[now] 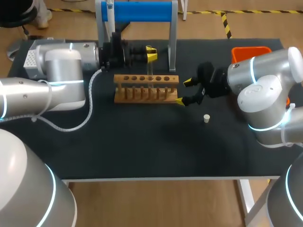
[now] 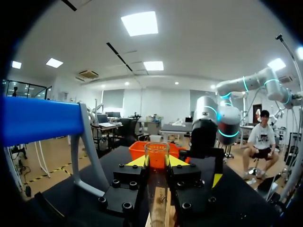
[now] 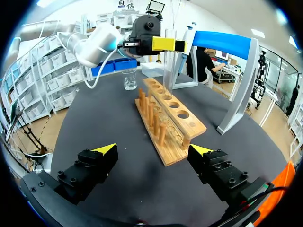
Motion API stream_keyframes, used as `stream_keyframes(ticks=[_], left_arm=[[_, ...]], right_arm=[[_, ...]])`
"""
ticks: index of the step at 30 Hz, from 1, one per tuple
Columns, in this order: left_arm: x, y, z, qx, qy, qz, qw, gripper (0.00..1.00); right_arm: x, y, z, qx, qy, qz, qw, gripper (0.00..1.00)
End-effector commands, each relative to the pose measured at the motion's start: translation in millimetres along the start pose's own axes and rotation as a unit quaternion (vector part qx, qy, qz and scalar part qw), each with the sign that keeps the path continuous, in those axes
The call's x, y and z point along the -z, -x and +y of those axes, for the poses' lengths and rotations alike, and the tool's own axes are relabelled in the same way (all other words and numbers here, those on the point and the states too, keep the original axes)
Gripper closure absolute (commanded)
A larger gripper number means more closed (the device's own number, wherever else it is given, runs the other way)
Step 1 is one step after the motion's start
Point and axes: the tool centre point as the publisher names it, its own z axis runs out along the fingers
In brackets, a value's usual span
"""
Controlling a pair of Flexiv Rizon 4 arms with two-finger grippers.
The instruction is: Invert the test tube, pick up the pipette, mount the tip to pipette, aspirate from beaker and dispense into the tube, eject the tip, return the pipette, and cap with the stopper.
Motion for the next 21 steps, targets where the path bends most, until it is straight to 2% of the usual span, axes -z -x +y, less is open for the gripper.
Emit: stream_keyframes(ticks=[1, 21], left_arm=[[-0.7, 0.8, 3.8, 0.000, -0.002, 0.003, 1.000, 1.00], [-0.4, 0.1, 11.3, -0.010, 0.003, 0.002, 1.000, 1.00]], right_arm=[[0.7, -0.1, -0.3, 0.000, 0.000, 0.001, 1.000, 0.00], [0.7, -0.1, -0.3, 0.000, 0.000, 0.001, 1.000, 0.00]])
